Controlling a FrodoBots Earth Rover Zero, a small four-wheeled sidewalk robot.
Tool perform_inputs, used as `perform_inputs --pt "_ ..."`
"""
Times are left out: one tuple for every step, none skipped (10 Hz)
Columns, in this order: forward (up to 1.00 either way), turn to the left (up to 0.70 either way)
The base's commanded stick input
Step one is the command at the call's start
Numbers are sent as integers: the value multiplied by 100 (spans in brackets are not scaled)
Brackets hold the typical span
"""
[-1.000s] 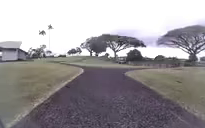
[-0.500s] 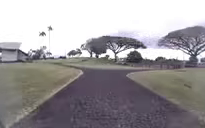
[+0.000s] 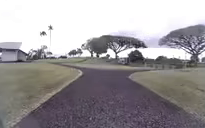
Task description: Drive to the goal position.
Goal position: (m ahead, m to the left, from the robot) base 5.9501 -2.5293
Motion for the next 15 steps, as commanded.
perform_inputs --pt "85 0" --pt "85 0" --pt "85 0" --pt "85 0" --pt "85 0" --pt "85 0" --pt "85 0" --pt "85 0" --pt "85 0" --pt "85 0" --pt "85 0" --pt "85 0" --pt "85 0" --pt "85 0" --pt "85 0"
